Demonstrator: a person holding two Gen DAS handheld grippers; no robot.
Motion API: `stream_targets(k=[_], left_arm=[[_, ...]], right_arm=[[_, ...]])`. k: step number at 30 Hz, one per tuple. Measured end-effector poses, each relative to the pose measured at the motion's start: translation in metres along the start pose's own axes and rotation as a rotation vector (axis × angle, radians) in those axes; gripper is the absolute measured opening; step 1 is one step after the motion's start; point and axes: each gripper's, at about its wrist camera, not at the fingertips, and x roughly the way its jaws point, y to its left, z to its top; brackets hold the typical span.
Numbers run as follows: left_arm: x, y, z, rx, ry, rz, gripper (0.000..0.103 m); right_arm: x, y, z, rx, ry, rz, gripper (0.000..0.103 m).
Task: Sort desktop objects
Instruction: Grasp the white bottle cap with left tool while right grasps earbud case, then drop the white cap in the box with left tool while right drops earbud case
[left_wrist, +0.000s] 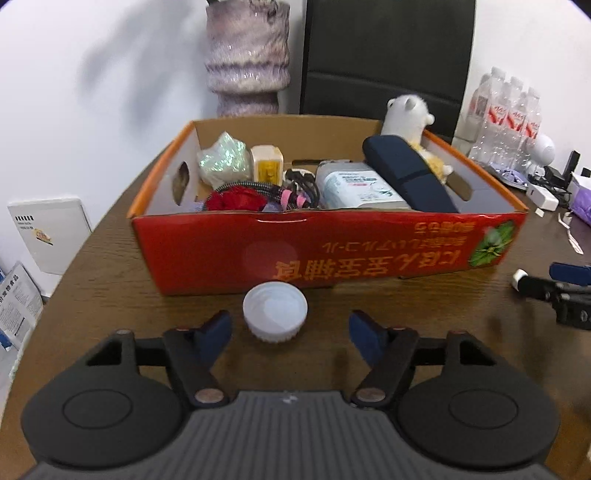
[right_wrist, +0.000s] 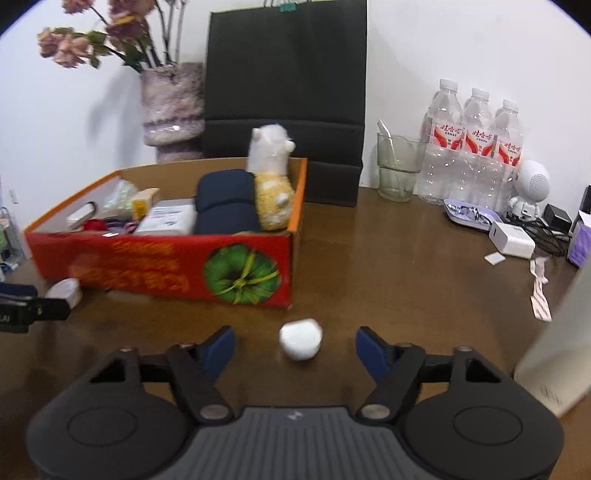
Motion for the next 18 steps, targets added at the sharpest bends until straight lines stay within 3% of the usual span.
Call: stream_targets(k=[2,4,7,11,18], left_arm=[[0.007,-0.001,-0.001,0.006,0.005,-0.018,0.05],[0.008,-0.003,-0.003,0.03,-0.018,-0.005,0.041],[0.003,-0.003,-0.011,0.008,-0.046,-0.028,0.04],[-0.019,-0.006,-0.023,-0.048,-0.069,-0.069,0.04],[-0.094,-0.018,-0.023,-0.051,-0.209,-0.148,0.04]], right_arm=[[0.013,-0.002,0.003,0.007,0.015,-0.006,0.051],[0.024,-0.003,0.003,0.012,0.046,-0.008,0.045],[0.024,0.0,-0.001,0.01,0.043,0.011,0.026],[0.014,0.014,-0.002,-0.021,0.046,0.044,0.026],[-0.057,0.041,0.003,0.019,-0.089,0.187,0.026]])
